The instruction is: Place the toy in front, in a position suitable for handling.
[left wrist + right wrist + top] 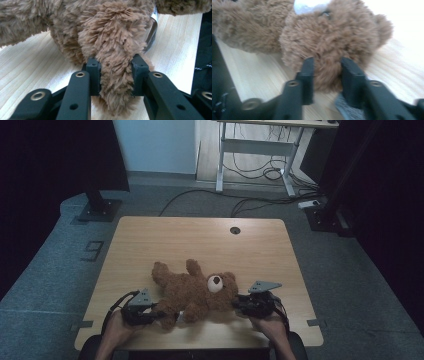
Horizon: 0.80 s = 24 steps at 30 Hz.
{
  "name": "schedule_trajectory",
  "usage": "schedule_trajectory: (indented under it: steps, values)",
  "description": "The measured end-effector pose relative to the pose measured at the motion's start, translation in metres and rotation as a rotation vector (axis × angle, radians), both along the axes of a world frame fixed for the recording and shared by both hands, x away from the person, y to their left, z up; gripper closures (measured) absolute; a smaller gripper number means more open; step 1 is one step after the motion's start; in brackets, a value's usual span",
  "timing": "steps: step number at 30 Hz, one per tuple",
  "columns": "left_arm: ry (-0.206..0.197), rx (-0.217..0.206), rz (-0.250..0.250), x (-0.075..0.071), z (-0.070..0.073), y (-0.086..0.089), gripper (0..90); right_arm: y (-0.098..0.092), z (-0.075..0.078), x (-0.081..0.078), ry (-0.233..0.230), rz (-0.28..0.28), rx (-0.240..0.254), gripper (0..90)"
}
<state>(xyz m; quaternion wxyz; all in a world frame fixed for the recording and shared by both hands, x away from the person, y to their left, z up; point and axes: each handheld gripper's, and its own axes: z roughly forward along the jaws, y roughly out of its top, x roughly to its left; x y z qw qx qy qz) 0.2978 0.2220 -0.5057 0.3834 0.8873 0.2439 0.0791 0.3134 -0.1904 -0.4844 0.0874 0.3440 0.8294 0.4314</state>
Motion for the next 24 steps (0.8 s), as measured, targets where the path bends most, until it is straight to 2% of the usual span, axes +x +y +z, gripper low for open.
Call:
schedule_trajectory:
  steps: [1, 2, 4, 5, 6, 8, 11, 14, 15, 17, 18, 19, 20, 22, 23, 24]
  values:
    - [-0.002, -0.004, 0.003, 0.0, 0.0, 0.0, 65.6, -0.005, 0.006, 0.0, -0.015, -0.018, -0.037, 50.0]
    - [-0.002, -0.005, 0.004, 0.0, -0.001, 0.0, 65.6, -0.005, 0.006, 0.0, -0.015, -0.018, -0.037, 50.0]
    - [-0.004, -0.013, 0.011, -0.001, -0.001, 0.0, 65.5, -0.013, 0.011, 0.001, -0.02, -0.046, -0.056, 42.3]
    - [-0.003, -0.016, 0.017, -0.001, -0.002, 0.0, 65.1, -0.022, 0.014, 0.003, -0.025, -0.078, -0.064, 36.0]
    - [-0.001, -0.023, 0.02, -0.001, -0.002, 0.0, 65.1, -0.022, 0.014, 0.003, -0.025, -0.078, -0.064, 36.0]
    - [0.002, -0.031, 0.026, -0.001, -0.003, 0.0, 64.5, -0.033, 0.015, 0.004, -0.027, -0.117, -0.09, 30.4]
    - [0.006, -0.04, 0.028, -0.001, -0.004, 0.001, 64.0, -0.042, 0.013, 0.005, -0.024, -0.148, -0.114, 27.9]
    - [0.01, -0.049, 0.03, 0.0, -0.004, 0.001, 63.4, -0.05, 0.005, 0.007, -0.006, -0.169, -0.126, 25.1]
    - [0.012, -0.052, 0.032, 0.0, -0.005, 0.001, 63.0, -0.054, -0.004, 0.009, 0.012, -0.176, -0.144, 22.2]
    - [0.013, -0.055, 0.032, 0.001, -0.005, 0.002, 62.9, -0.054, -0.008, 0.01, 0.021, -0.178, -0.154, 20.9]
    - [0.012, -0.056, 0.033, 0.0, -0.005, 0.002, 62.8, -0.055, -0.014, 0.011, 0.032, -0.178, -0.169, 19.4]
    - [0.012, -0.059, 0.034, 0.0, -0.005, 0.002, 62.5, -0.056, -0.025, 0.012, 0.055, -0.186, -0.211, 14.9]
    - [0.013, -0.063, 0.036, 0.0, -0.006, 0.002, 62.5, -0.056, -0.025, 0.012, 0.055, -0.186, -0.211, 14.9]
    - [0.016, -0.068, 0.037, 0.0, -0.006, 0.003, 62.3, -0.057, -0.035, 0.011, 0.065, -0.179, -0.247, 14.2]
    - [0.017, -0.07, 0.037, 0.0, -0.006, 0.003, 62.0, -0.058, -0.044, 0.01, 0.072, -0.171, -0.299, 13.8]
    - [0.018, -0.071, 0.038, 0.0, -0.006, 0.003, 62.0, -0.058, -0.044, 0.01, 0.072, -0.171, -0.299, 13.8]
